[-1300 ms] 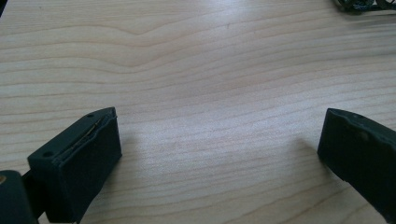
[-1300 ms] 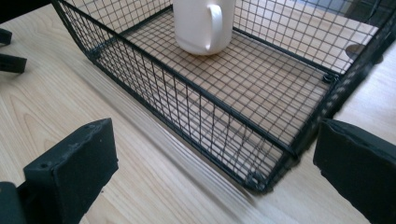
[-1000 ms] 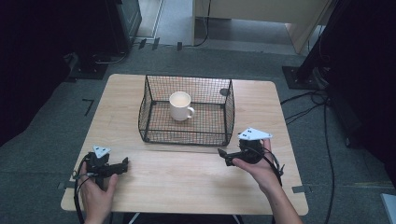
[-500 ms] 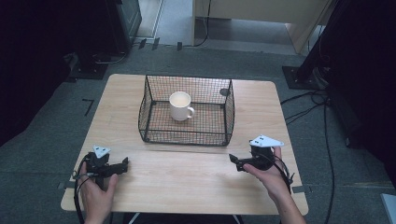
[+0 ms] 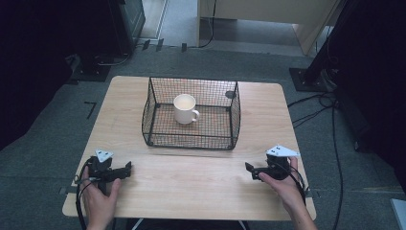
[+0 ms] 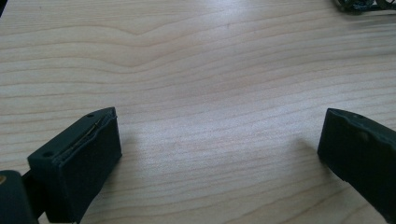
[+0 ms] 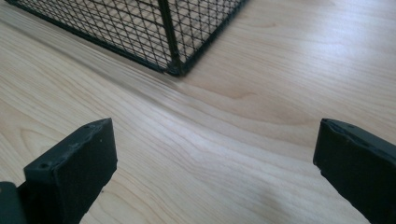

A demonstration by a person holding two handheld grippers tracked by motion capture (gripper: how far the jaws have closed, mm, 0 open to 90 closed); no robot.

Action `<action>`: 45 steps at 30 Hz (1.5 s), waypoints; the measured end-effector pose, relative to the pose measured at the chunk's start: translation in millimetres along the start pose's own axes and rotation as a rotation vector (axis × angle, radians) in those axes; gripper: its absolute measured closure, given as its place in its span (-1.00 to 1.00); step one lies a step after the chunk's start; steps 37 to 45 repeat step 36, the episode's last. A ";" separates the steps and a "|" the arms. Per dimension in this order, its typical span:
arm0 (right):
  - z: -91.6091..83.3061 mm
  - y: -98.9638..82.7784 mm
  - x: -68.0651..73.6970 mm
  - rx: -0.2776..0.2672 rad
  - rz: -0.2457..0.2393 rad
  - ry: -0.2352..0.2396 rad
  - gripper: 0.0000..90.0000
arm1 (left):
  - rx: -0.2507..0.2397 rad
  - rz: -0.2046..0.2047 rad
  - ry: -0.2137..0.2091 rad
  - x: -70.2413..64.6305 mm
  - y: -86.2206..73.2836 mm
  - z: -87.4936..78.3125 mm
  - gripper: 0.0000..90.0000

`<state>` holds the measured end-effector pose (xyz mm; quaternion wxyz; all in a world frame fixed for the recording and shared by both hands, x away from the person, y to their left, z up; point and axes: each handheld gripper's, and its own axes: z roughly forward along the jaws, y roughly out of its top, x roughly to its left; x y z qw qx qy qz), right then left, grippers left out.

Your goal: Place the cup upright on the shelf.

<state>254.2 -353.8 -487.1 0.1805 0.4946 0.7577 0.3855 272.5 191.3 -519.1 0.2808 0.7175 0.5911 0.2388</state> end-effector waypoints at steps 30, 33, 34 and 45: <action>-2.6 -50.8 -24.0 0.074 0.009 -0.139 -1.00 | 0.000 0.000 0.000 0.0 -0.1 0.0 -1.00; -2.6 -50.9 -24.0 0.073 0.009 -0.139 -1.00 | 0.000 0.000 0.000 0.0 0.0 0.0 -1.00; -2.6 -50.9 -24.0 0.074 0.009 -0.139 -1.00 | 0.000 0.000 0.000 0.0 0.0 0.0 -1.00; -2.6 -50.9 -24.1 0.074 0.009 -0.138 -1.00 | 0.000 0.000 0.000 0.0 -0.1 0.0 -1.00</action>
